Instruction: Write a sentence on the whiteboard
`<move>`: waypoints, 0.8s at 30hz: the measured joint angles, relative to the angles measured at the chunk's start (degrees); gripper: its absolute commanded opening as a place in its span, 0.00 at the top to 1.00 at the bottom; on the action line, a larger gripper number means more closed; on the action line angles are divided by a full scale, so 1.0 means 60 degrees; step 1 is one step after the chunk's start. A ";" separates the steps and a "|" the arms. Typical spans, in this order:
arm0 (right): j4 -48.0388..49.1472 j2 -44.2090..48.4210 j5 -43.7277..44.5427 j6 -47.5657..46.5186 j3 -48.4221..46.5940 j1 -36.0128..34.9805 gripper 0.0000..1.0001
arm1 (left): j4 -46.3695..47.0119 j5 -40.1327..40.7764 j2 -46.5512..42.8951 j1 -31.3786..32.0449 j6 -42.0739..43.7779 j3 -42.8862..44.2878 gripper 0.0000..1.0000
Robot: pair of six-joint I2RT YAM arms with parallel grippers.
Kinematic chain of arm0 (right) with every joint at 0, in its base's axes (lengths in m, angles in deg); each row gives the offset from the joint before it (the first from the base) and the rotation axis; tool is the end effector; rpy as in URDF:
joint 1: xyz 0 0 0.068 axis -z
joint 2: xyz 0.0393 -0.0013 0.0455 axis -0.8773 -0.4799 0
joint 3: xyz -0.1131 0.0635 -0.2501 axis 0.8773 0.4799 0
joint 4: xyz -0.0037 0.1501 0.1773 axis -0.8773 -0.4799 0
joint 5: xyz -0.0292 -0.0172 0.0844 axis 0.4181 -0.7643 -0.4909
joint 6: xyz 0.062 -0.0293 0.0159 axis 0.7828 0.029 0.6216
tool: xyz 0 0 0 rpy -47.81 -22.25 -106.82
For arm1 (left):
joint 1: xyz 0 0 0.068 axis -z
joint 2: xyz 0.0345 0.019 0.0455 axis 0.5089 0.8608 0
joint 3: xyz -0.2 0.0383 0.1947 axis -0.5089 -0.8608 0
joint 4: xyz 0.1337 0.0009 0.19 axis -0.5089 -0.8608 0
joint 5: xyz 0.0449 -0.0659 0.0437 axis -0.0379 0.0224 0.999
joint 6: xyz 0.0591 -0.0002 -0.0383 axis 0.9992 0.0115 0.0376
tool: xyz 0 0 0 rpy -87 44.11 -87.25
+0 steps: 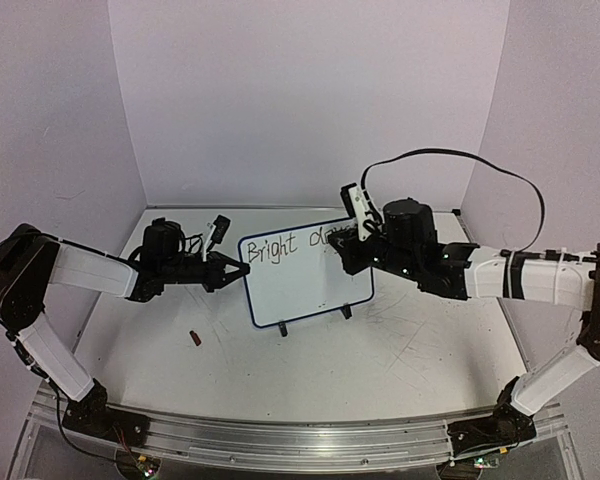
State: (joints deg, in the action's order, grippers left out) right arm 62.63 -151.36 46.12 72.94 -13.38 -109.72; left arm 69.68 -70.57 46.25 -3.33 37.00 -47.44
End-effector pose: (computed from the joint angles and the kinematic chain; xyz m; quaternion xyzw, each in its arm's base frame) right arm 0.2281 0.2545 0.3098 -0.2832 0.7396 0.2653 0.5499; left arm 0.2684 -0.1793 0.2165 0.3200 0.7344 -0.4240 0.4226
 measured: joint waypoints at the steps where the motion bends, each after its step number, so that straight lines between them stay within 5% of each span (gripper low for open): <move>1: 0.0000 -0.0188 -0.0044 -0.0005 -0.0104 -0.0120 1.00 | -0.0006 0.0061 -0.0024 0.0018 -0.0004 0.0000 1.00; 24: 0.0138 -0.2144 0.0370 0.0033 -0.1673 -0.1717 1.00 | -0.0227 0.0659 -0.0437 0.0102 -0.0003 -0.0076 1.00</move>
State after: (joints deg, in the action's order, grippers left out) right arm 63.46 -164.23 48.35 73.14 -23.41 -120.02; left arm 68.31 -66.62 43.62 -2.72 36.98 -47.90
